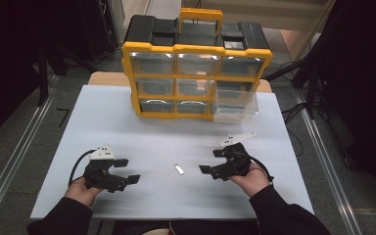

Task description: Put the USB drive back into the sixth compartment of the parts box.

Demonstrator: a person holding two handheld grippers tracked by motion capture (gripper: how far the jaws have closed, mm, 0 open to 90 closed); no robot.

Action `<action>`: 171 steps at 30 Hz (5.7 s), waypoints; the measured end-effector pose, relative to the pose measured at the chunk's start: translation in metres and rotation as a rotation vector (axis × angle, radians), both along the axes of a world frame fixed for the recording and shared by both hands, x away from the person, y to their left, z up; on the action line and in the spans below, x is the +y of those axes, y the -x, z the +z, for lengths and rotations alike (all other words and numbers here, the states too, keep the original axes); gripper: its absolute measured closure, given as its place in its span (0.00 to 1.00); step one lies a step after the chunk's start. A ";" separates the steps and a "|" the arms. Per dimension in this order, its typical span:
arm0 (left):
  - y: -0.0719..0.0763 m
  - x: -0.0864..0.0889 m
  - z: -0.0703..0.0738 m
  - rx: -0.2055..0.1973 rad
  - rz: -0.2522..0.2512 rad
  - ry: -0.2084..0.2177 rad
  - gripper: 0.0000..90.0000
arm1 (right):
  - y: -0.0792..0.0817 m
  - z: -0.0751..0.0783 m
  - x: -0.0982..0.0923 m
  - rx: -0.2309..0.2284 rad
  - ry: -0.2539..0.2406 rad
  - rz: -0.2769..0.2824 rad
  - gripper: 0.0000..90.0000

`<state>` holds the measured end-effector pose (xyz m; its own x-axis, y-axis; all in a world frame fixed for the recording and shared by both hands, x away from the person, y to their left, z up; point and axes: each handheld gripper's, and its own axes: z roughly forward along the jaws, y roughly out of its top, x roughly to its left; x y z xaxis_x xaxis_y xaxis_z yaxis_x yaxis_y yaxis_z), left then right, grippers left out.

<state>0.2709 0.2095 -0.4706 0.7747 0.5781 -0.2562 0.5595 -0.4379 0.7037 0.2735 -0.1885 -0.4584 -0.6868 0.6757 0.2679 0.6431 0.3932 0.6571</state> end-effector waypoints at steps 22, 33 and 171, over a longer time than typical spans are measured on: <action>0.000 0.001 0.000 0.000 0.003 0.000 0.24 | -0.015 0.004 0.028 0.013 -0.013 0.027 0.17; 0.000 0.002 0.000 0.001 0.003 0.003 0.24 | -0.021 0.004 0.041 0.018 -0.016 0.043 0.17; 0.001 0.001 0.001 0.004 -0.011 0.011 0.24 | -0.026 -0.003 0.073 0.123 0.065 0.034 0.85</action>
